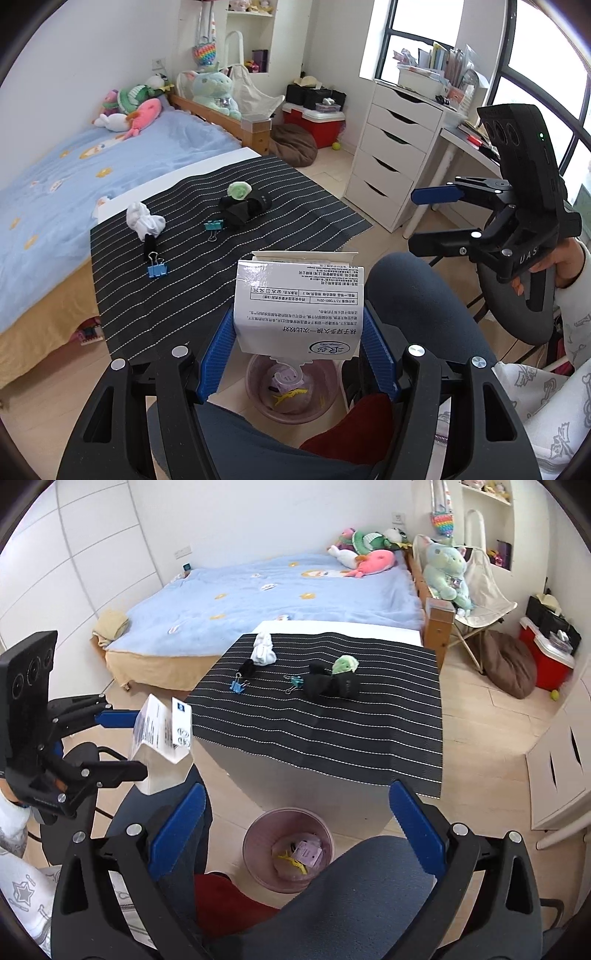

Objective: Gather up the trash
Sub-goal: 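Carry the white box over the pink bin and open the left tool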

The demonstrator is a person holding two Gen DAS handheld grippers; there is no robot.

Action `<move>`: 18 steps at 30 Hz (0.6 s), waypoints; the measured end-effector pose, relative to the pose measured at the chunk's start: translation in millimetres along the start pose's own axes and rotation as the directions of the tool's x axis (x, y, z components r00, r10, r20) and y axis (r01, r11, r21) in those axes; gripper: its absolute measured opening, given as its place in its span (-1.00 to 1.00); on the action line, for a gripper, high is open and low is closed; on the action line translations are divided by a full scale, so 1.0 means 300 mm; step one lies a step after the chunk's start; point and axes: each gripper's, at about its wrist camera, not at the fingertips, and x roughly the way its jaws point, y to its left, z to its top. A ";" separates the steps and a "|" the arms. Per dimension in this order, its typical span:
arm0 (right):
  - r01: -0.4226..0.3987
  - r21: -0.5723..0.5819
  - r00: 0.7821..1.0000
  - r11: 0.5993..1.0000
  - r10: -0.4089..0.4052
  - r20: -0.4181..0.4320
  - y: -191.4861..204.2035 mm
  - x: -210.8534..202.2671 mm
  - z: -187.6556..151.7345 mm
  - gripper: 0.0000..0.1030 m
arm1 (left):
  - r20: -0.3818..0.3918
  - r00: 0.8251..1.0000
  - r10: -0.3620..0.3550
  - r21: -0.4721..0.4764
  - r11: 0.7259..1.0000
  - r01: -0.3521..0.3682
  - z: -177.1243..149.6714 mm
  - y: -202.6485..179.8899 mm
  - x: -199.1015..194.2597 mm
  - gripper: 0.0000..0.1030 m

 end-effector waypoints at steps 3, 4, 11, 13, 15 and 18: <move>0.001 0.009 1.000 1.000 -0.001 0.005 -0.012 -0.006 0.002 0.90 | -0.001 1.000 -0.004 0.008 1.000 0.004 0.006 -0.012 0.003 0.24; 0.000 0.015 1.000 1.000 0.000 0.009 -0.018 -0.009 0.003 0.90 | -0.003 1.000 -0.007 0.012 1.000 0.007 0.007 -0.016 0.005 0.25; -0.003 0.031 1.000 1.000 0.003 0.015 -0.030 -0.015 0.001 0.90 | 0.036 0.999 -0.001 0.007 1.000 0.001 0.005 -0.017 0.002 0.80; -0.006 0.029 1.000 1.000 0.006 0.013 -0.029 -0.013 0.001 0.90 | 0.038 0.999 0.015 -0.013 1.000 -0.015 0.002 -0.002 0.003 0.84; -0.009 0.027 1.000 1.000 0.009 0.009 -0.022 -0.008 -0.002 0.90 | 0.037 0.999 0.029 -0.025 0.999 -0.028 0.001 0.009 0.002 0.85; -0.011 0.025 1.000 1.000 0.011 0.002 -0.014 0.003 -0.005 0.90 | 0.035 0.999 0.041 -0.042 0.998 -0.040 -0.003 0.022 0.000 0.85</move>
